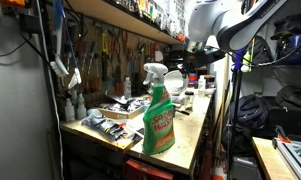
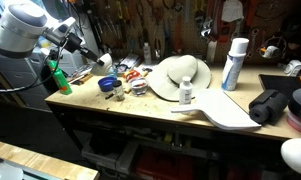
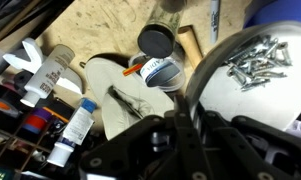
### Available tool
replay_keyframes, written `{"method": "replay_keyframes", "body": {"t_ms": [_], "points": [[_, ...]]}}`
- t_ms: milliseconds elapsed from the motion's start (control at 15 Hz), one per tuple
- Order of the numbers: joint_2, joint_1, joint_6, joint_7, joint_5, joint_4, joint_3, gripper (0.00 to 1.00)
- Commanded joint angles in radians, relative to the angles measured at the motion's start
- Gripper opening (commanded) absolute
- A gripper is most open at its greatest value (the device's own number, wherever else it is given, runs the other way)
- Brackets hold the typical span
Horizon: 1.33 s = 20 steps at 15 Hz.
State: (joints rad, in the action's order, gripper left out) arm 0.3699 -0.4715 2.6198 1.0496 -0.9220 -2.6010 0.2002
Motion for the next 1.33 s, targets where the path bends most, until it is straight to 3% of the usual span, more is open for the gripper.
{"method": "replay_keyframes", "body": {"t_ms": [0,333,400,733,1000,1267], "points": [[-0.023,-0.045,-0.040,0.107,-0.139,0.028,0.064,0.02],[-0.078,-0.065,-0.126,0.275,-0.352,0.064,0.156,0.02],[-0.106,0.080,-0.195,0.329,-0.436,0.080,0.041,0.02],[-0.190,0.269,-0.404,0.438,-0.630,0.104,-0.047,0.02],[-0.234,0.374,-0.509,0.435,-0.677,0.094,-0.091,0.02],[-0.258,0.434,-0.561,0.454,-0.747,0.091,-0.107,0.02]]}}
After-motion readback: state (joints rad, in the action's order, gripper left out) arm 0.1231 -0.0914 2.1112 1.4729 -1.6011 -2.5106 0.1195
